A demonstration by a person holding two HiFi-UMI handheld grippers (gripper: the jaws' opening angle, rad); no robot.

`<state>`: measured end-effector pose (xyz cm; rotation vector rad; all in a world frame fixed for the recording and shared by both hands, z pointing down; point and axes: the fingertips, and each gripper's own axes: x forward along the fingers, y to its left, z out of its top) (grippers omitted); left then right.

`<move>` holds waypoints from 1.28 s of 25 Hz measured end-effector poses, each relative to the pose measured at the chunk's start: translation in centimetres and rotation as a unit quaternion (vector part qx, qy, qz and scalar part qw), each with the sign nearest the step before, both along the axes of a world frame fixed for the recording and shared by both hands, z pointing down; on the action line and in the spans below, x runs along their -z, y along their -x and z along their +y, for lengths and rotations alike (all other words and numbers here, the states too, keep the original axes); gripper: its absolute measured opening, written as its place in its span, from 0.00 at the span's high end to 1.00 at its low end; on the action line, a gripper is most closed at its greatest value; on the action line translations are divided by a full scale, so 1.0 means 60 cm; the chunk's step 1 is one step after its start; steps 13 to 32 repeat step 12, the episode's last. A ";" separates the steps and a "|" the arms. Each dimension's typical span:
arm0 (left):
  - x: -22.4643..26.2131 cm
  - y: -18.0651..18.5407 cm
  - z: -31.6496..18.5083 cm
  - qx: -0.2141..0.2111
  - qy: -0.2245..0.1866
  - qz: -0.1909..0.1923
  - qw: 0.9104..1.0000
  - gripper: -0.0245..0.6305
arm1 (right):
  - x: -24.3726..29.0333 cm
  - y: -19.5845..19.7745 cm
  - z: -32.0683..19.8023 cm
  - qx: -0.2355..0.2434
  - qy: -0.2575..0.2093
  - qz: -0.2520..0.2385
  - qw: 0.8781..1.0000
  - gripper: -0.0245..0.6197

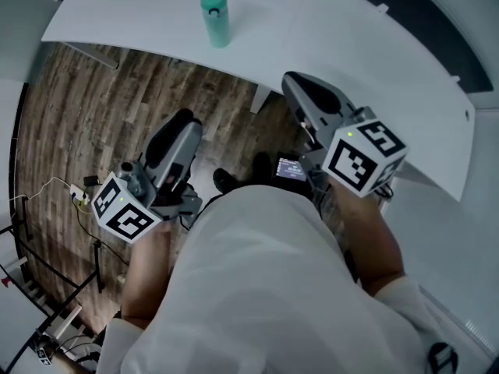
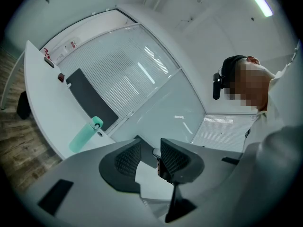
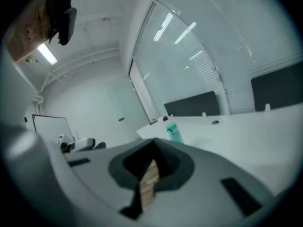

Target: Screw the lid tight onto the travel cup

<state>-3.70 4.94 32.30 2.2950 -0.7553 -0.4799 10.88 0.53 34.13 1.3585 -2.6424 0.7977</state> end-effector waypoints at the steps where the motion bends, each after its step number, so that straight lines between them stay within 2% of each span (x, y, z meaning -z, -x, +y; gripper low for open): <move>1: -0.001 -0.002 0.000 0.000 0.000 -0.001 1.000 0.74 | 0.001 -0.001 -0.001 0.001 -0.002 0.001 1.000 0.93; 12: -0.012 -0.014 0.001 0.000 0.002 -0.015 1.000 0.74 | -0.001 -0.007 -0.005 0.007 -0.018 0.015 1.000 0.93; 32: -0.012 -0.014 0.001 0.000 0.002 -0.015 1.000 0.74 | -0.001 -0.007 -0.005 0.007 -0.018 0.015 1.000 0.93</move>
